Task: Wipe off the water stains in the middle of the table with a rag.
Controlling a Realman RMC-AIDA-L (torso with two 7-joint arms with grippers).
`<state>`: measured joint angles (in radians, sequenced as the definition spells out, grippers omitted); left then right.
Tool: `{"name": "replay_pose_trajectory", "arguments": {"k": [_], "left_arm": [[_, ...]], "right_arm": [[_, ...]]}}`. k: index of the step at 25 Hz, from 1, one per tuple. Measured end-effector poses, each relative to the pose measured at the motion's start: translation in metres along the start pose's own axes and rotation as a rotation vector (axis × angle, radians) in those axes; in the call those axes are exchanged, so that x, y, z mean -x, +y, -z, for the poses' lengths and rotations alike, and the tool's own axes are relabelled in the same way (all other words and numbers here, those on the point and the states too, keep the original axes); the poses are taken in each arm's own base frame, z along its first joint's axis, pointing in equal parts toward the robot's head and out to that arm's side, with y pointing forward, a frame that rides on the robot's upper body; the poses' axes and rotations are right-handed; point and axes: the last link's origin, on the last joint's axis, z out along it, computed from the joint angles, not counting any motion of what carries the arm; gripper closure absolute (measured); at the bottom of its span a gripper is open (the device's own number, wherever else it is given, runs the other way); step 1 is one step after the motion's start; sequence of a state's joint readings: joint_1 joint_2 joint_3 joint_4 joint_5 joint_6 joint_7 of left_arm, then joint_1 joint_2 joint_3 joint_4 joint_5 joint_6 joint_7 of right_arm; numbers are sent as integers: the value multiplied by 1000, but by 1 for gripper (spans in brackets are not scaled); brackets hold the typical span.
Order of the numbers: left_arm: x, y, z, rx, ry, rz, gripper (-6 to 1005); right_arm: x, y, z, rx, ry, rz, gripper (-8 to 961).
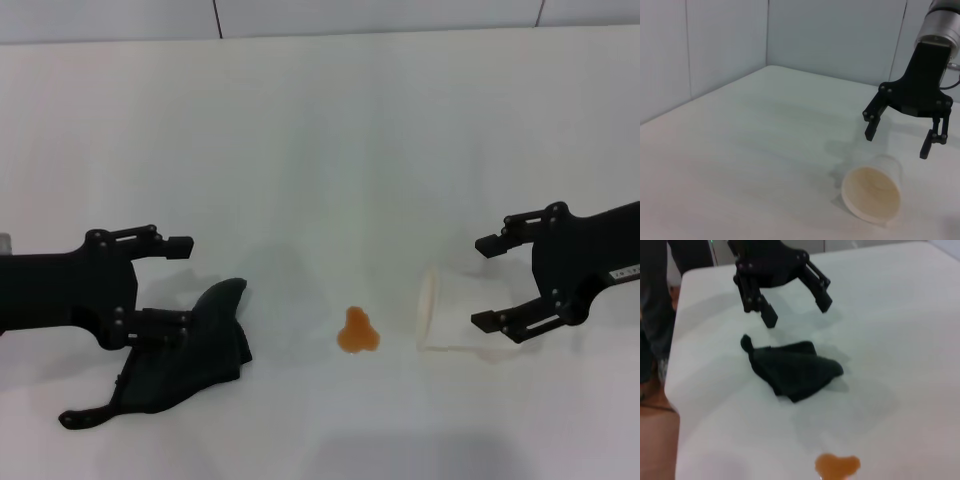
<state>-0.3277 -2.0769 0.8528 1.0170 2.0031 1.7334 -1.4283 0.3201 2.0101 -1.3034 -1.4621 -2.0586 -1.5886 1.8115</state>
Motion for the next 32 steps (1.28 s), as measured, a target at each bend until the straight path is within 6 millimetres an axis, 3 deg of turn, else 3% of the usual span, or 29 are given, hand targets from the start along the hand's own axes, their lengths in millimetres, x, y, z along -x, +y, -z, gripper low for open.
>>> {"name": "replay_pose_trajectory", "arguments": {"k": [6,14,32], "left_arm": [[-1,0,0,4,-1,-5,112],[0,0,0,2,-1,-7,111],[-1,-1,0,-3,-3,-7,112]], "right_arm": [[16,-3,1,-15,73,35,134],[29,-7,-13,-12,214,40,136],[34,-5,-33,-20,381,53,141]]}}
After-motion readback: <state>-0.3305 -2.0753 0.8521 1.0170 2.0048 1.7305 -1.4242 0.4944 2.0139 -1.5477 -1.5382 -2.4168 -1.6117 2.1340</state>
